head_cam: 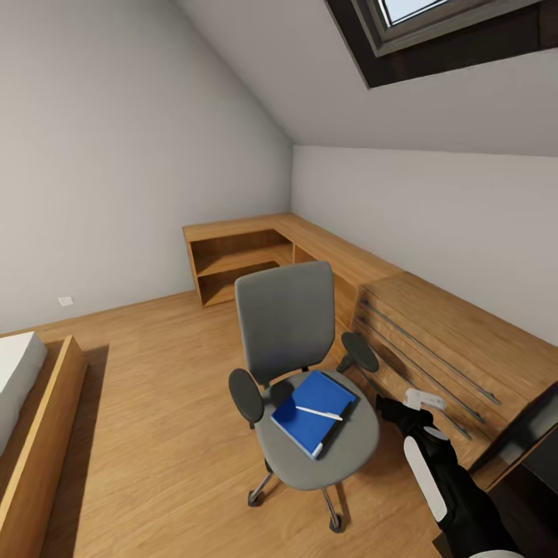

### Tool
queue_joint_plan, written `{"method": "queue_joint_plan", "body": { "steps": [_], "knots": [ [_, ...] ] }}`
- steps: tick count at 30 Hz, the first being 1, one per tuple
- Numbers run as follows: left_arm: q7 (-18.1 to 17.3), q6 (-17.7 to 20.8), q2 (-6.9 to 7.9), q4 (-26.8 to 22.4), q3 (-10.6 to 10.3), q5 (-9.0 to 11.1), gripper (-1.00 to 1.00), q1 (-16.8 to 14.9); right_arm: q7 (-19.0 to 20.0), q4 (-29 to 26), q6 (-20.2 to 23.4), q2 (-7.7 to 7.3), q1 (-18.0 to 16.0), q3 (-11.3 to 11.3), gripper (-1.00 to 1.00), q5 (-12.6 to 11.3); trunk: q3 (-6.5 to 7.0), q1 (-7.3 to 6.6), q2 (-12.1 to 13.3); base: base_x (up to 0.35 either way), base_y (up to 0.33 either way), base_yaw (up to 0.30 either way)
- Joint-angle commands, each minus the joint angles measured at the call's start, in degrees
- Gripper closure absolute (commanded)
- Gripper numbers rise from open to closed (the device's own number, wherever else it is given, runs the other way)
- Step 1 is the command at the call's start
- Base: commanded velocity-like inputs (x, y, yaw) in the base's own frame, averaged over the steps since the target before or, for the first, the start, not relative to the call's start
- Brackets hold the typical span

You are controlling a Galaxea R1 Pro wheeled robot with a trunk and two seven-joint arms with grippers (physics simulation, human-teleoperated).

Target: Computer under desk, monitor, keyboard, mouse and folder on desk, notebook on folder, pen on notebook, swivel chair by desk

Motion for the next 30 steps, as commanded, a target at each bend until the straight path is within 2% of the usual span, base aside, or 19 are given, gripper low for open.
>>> {"method": "queue_joint_plan", "body": {
  "steps": [1, 6, 12, 20, 24, 30],
  "knots": [
    [-0.5, 0.0, 0.0, -0.1, 0.1, 0.6, -1.0, 0.0, -0.4, -0.1, 0.0, -0.02, 0.0, 0.1, -1.0, -0.6, 0.05, 0.01, 0.0, 0.0, 0.0, 0.054],
    [-0.5, 0.0, 0.02, -0.1, 0.1, 0.6, -1.0, 0.0, -0.5, -0.1, -0.3, 0.11, 0.1, 0.1, -1.0, -0.5, 0.48, 0.01, 0.0, 0.0, -0.083, 0.105],
    [-0.5, 0.0, 0.03, -0.1, 0.1, 0.7, -1.0, 0.0, -1.6, 0.1, -0.5, 1.02, 0.1, 0.2, -1.0, 0.0, 0.93, 0.01, 0.0, 0.0, -0.245, 0.181],
    [-0.5, 0.0, 0.03, -0.1, 0.1, 0.7, -1.0, 0.0, -2.4, 0.2, -0.6, 2.13, 0.1, 0.2, -1.0, 2.6, 1.32, 0.01, 0.0, 0.0, -0.293, 0.242],
    [-0.5, 0.0, 0.03, -0.1, 0.1, 0.7, -1.0, 0.0, -2.5, 0.2, -0.6, 2.3, 0.1, 0.2, -1.0, 3.0, 1.44, 0.01, 0.0, 0.0, -0.248, 0.263],
    [-0.5, 0.0, 0.03, -0.1, 0.1, 0.8, -1.0, 0.0, -2.5, 0.2, -0.6, 2.35, 0.4, 1.0, -1.0, 3.3, 1.51, 0.01, 0.0, 0.0, -0.079, 0.273]
  ]
}}
